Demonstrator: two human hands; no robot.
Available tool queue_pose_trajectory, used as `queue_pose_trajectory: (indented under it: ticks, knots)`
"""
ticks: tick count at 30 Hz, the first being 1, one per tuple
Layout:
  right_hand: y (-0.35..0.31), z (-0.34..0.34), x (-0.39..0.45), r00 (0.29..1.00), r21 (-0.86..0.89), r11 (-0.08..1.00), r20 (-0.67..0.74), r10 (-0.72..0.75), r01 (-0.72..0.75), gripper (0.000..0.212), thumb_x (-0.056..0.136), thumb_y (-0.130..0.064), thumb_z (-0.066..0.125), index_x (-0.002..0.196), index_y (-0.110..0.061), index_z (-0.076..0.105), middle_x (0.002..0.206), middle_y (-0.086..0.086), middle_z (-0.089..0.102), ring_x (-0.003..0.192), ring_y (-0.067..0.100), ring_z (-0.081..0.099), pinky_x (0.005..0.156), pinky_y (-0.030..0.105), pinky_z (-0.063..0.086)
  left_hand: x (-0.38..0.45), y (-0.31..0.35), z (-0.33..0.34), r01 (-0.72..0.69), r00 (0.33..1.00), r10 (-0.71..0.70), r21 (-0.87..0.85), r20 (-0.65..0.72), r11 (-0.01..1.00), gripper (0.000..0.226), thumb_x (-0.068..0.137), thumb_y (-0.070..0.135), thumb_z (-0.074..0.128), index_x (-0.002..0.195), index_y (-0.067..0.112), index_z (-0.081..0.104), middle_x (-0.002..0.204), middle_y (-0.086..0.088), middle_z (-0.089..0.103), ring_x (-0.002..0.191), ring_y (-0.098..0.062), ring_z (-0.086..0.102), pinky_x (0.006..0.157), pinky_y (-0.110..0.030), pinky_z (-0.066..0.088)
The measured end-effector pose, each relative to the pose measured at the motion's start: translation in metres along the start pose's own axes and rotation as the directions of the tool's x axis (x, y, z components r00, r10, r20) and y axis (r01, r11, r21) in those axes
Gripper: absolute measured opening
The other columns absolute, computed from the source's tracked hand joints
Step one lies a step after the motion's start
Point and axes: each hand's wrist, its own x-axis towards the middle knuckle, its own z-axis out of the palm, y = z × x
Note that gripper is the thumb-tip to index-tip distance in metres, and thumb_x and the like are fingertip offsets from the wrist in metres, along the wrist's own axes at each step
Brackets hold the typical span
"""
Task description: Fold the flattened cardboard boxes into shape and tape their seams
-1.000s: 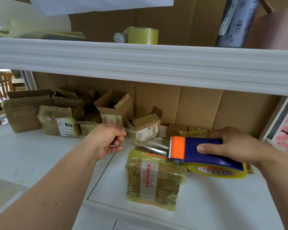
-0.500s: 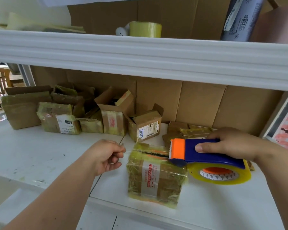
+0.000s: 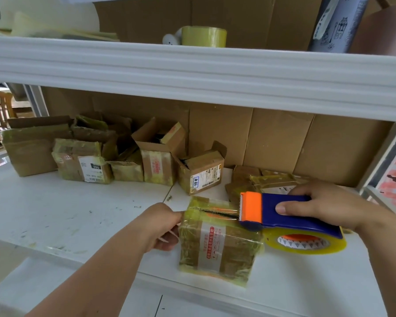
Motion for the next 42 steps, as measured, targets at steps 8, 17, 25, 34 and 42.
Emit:
queue_pose_trajectory:
  ticks: [8,17,25,34,42]
  knots:
    - [0.006,0.007,-0.002,0.999,0.082,0.996,-0.033,-0.038,0.041,0.05,0.063,-0.068,0.063,0.085,-0.024,0.073,0.076,-0.01,0.075,0.072,0.009,0.071,0.074,0.033,0.056,0.013,-0.015,0.001,-0.138,0.985,0.143,0.058,-0.099,0.989,0.024,0.097,0.017,0.054,0.118,0.027,0.061,0.112,-0.003,0.068,0.097,-0.021,0.063,0.086,-0.036,0.054]
    - [0.012,0.012,-0.009,0.997,0.094,0.994,-0.06,-0.051,0.056,0.055,0.061,-0.074,0.058,0.082,-0.025,0.073,0.074,-0.011,0.073,0.07,0.006,0.068,0.068,0.027,0.05,-0.015,0.04,0.035,-0.567,0.775,0.454,0.801,0.44,0.193,0.112,0.069,0.093,0.026,0.157,0.033,-0.004,0.166,0.011,-0.008,0.152,-0.014,-0.008,0.124,-0.043,0.001]
    - [0.025,0.023,-0.013,0.986,0.141,0.982,-0.126,-0.11,0.128,0.068,0.06,-0.085,0.065,0.078,-0.019,0.071,0.07,-0.003,0.071,0.061,0.006,0.065,0.06,0.025,0.045,-0.006,0.034,0.039,-0.523,0.794,0.455,0.836,0.404,0.168,0.121,0.066,0.089,0.054,0.157,0.034,-0.004,0.165,0.014,0.001,0.151,-0.014,0.003,0.123,-0.033,0.011]
    - [0.03,0.02,-0.017,0.987,0.181,0.973,-0.102,-0.125,0.142,0.054,0.065,-0.07,0.071,0.085,-0.02,0.073,0.071,-0.008,0.072,0.062,0.004,0.066,0.056,0.017,0.044,-0.009,0.034,0.037,-0.517,0.81,0.435,0.829,0.393,0.215,0.121,0.066,0.087,0.056,0.157,0.034,-0.003,0.165,0.014,0.003,0.151,-0.013,0.003,0.123,-0.038,0.014]
    - [0.048,0.0,-0.022,0.995,0.177,0.981,-0.073,-0.071,0.083,0.068,0.058,-0.083,0.066,0.084,-0.021,0.075,0.074,-0.007,0.074,0.068,0.009,0.069,0.062,0.022,0.048,-0.006,0.03,0.03,-0.499,0.831,0.42,0.822,0.365,0.273,0.121,0.065,0.088,0.057,0.156,0.038,-0.007,0.164,0.017,0.003,0.149,-0.01,0.005,0.122,-0.034,0.014]
